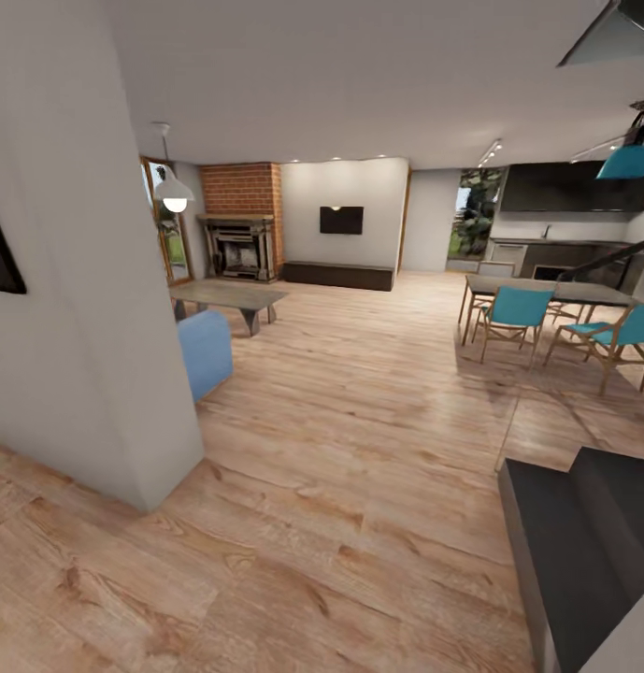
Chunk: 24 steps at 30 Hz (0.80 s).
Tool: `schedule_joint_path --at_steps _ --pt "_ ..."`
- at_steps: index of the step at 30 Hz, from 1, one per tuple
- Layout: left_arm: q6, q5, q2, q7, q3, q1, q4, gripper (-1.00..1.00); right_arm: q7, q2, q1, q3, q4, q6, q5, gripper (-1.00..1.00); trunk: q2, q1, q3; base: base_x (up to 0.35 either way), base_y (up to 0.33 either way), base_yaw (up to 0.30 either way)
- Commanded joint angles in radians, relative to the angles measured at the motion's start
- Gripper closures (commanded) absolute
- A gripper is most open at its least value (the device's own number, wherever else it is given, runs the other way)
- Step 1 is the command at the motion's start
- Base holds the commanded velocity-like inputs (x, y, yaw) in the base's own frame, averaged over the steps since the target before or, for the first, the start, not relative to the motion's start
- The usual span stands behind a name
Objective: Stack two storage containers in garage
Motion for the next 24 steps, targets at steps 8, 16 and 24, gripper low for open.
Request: schedule_joint_path --at_steps 8,16,24 --pt "-0.003 0.008 0.001 0.002 -0.009 0.0 0.0 -1.0 -0.007 0.001 -0.002 0.005 0.003 -0.006 -0.006 -1.0 -0.001 0.001 0.0 0.326 0.0 -0.159" --pt "-0.003 0.008 0.0 0.003 -0.009 0.0 0.0 -1.0 -0.004 0.0 -0.002 0.008 0.003 -0.004 -0.005 -1.0 -0.001 0.001 0.0 0.326 0.0 -0.007" --pt "-0.003 0.008 -0.001 0.003 -0.009 0.0 0.0 -1.0 0.004 -0.001 -0.002 0.008 0.003 -0.003 -0.005 -1.0 -0.001 0.001 0.0 0.326 0.0 0.0"
